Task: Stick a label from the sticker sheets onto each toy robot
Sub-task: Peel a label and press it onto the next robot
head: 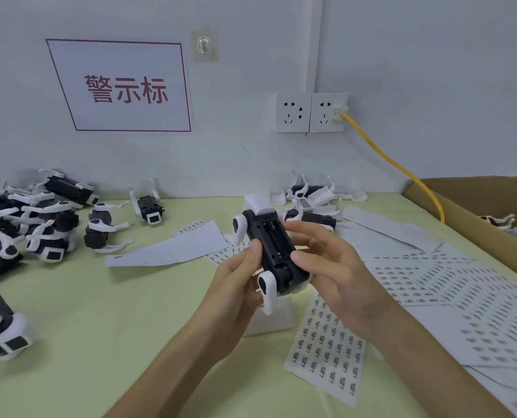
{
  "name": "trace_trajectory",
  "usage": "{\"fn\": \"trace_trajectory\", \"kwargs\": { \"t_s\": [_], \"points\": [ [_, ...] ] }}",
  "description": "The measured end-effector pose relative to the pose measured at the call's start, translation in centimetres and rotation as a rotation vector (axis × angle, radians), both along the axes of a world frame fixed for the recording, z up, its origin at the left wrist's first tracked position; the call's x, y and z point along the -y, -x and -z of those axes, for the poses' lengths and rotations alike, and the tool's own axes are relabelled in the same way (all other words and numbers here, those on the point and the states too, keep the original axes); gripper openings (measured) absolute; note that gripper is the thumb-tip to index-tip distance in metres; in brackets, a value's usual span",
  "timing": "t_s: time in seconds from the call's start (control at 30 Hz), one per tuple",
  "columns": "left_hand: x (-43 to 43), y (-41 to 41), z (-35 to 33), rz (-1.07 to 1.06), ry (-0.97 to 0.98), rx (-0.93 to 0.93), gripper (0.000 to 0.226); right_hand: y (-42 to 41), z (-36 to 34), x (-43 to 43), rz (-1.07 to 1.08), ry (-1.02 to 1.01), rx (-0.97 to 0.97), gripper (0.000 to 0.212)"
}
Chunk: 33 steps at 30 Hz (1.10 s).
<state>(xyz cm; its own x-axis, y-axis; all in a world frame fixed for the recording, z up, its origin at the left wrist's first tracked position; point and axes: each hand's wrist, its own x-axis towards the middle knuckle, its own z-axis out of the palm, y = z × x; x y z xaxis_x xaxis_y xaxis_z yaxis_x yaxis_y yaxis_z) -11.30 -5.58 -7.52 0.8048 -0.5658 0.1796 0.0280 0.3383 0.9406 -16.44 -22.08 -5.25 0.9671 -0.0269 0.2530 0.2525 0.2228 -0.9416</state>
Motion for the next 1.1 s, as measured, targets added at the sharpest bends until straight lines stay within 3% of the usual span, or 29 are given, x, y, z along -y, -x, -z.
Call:
{"fn": "trace_trajectory", "kwargs": {
  "t_s": [0.1, 0.27, 0.43, 0.5, 0.57, 0.63, 0.73, 0.83, 0.97, 1.03, 1.1],
  "points": [
    [0.1, 0.0, 0.3, -0.053, -0.014, 0.004, 0.049, 0.0, 0.2, -0.4, 0.062, 0.075, -0.019, 0.040],
    [-0.3, -0.4, 0.3, 0.010, 0.008, -0.086, 0.053, 0.1, 0.1, -0.5, 0.031, 0.019, -0.045, 0.035],
    [-1.0, -0.8, -0.8, -0.042, 0.184, -0.236, 0.034, -0.5, 0.5, 0.0, 0.263, 0.168, -0.126, 0.025],
    [-1.6, -1.4, -1.3, -0.130, 0.290, -0.284, 0.031, -0.5, 0.8, 0.3, 0.377, 0.342, -0.164, 0.022],
    [-2.2, -2.2, -1.4, -0.187, 0.447, -0.410, 0.023, -0.7, 1.5, 0.2, 0.451, 0.651, -0.196, 0.018],
    [-2.7, -2.9, -1.3, -0.225, 0.518, -0.511, 0.007, -0.8, 2.5, -0.6, 0.436, 1.042, -0.282, 0.040],
    [-3.0, -3.2, -0.9, -0.287, 0.347, -0.494, 0.028, -0.9, 4.0, -1.8, 0.405, 1.330, -0.354, 0.067],
    [-3.1, -3.1, -0.7, -0.280, 0.203, -0.452, 0.021, -1.0, 4.7, -2.1, 0.374, 1.344, -0.330, 0.072],
    [-3.3, -3.1, -1.0, -0.274, 0.166, -0.436, 0.025, -1.1, 4.5, -2.3, 0.361, 1.266, -0.275, 0.067],
    [-3.5, -3.2, -1.2, -0.253, 0.179, -0.445, 0.034, -0.9, 4.1, -2.2, 0.365, 1.125, -0.243, 0.062],
    [-3.5, -3.2, -1.2, -0.220, 0.203, -0.476, 0.039, -0.8, 3.6, -2.0, 0.343, 0.859, -0.214, 0.056]
  ]
}}
